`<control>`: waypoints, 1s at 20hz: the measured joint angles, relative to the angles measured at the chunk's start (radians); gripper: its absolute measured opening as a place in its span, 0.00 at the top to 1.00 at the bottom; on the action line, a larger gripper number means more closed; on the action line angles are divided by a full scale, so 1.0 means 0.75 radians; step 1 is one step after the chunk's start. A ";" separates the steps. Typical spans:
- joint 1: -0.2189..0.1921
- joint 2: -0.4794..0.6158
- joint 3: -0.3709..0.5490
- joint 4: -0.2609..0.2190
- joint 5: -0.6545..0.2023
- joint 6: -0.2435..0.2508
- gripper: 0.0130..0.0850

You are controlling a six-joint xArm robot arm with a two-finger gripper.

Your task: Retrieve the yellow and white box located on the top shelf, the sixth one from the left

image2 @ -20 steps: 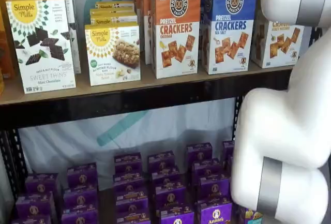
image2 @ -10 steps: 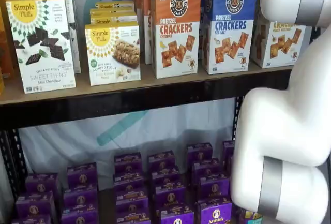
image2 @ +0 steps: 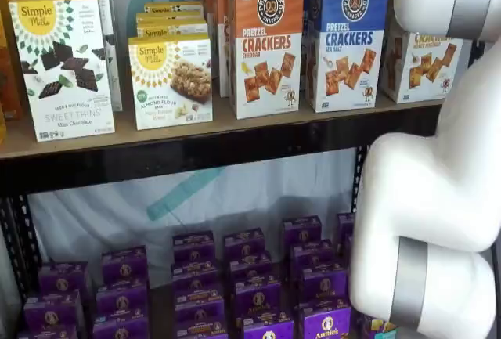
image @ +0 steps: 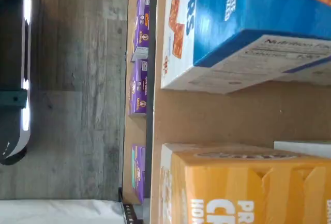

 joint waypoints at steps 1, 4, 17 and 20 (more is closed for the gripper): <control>0.000 0.001 -0.002 0.000 0.003 0.000 0.00; -0.004 0.006 -0.014 0.005 0.017 0.001 0.11; -0.031 0.019 -0.055 0.027 0.053 -0.011 0.28; -0.037 0.018 -0.057 0.033 0.056 -0.014 0.28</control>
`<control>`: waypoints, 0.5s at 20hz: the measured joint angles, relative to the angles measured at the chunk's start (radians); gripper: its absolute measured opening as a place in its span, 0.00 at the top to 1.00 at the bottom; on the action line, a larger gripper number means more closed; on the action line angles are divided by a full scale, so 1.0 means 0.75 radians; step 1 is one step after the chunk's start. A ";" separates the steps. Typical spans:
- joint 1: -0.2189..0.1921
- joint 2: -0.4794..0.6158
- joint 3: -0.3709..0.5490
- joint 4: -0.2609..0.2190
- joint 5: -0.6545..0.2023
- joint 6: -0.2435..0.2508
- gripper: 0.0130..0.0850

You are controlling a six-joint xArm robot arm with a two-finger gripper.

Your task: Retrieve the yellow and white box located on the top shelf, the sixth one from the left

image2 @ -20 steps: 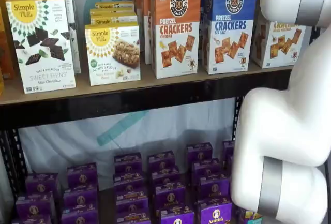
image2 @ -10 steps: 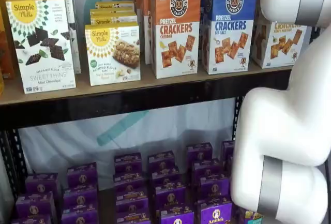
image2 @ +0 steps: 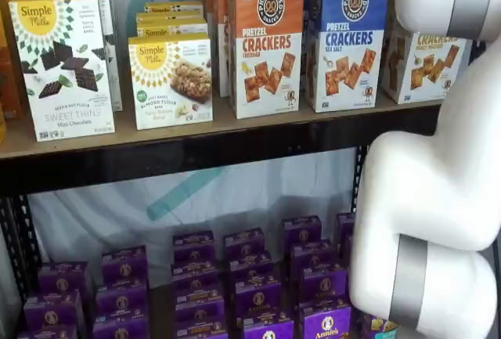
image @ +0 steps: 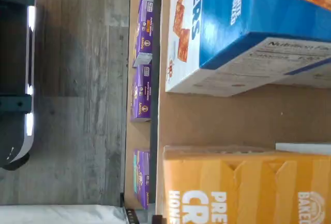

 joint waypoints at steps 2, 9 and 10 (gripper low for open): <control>-0.008 0.005 -0.014 0.010 0.012 -0.001 0.28; -0.024 0.009 -0.039 0.027 0.041 -0.004 0.28; -0.023 0.006 -0.034 0.024 0.039 -0.006 0.28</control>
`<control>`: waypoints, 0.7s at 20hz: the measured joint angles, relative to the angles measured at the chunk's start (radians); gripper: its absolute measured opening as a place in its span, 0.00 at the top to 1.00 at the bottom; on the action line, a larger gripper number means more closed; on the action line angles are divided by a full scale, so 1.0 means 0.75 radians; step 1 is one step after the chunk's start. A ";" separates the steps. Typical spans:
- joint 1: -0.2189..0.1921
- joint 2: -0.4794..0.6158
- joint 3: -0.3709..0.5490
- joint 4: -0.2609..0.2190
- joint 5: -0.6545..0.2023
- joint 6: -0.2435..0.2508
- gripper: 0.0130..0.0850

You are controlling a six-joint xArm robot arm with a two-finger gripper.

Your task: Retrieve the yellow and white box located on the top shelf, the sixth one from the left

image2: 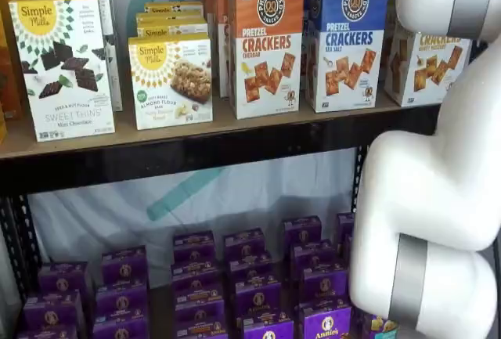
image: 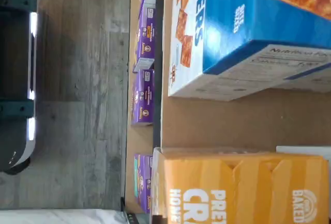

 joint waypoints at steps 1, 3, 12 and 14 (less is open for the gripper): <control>0.001 -0.003 0.004 -0.004 -0.002 -0.001 0.28; 0.001 -0.009 0.014 -0.007 -0.005 -0.003 0.28; -0.004 -0.030 0.051 0.010 -0.027 -0.004 0.39; -0.007 -0.029 0.044 0.017 -0.016 -0.002 0.39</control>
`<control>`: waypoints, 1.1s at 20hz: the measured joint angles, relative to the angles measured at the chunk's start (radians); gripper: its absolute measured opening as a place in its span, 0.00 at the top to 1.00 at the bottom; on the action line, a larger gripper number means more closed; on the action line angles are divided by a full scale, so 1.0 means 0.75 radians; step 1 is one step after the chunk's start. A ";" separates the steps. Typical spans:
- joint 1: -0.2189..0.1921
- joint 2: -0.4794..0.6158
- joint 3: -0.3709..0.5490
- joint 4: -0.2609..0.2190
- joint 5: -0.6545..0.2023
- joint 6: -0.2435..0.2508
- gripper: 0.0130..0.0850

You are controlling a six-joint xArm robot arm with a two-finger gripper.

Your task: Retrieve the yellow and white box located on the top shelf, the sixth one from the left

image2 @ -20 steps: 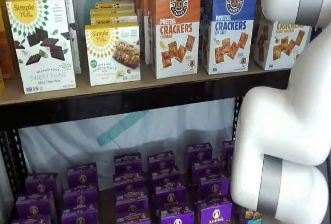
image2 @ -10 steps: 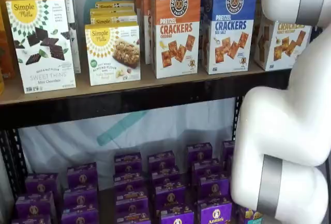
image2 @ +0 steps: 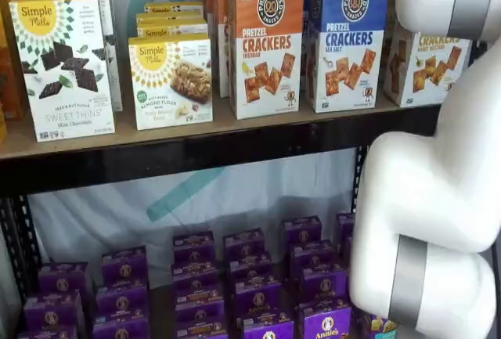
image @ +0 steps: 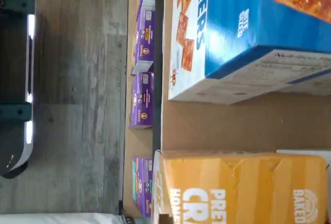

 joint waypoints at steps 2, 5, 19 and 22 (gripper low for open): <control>-0.005 0.000 -0.008 0.008 0.014 0.001 0.39; -0.010 -0.016 0.005 0.008 0.012 -0.003 0.39; -0.067 -0.192 0.162 0.003 0.033 -0.059 0.39; -0.075 -0.240 0.202 0.003 0.048 -0.065 0.39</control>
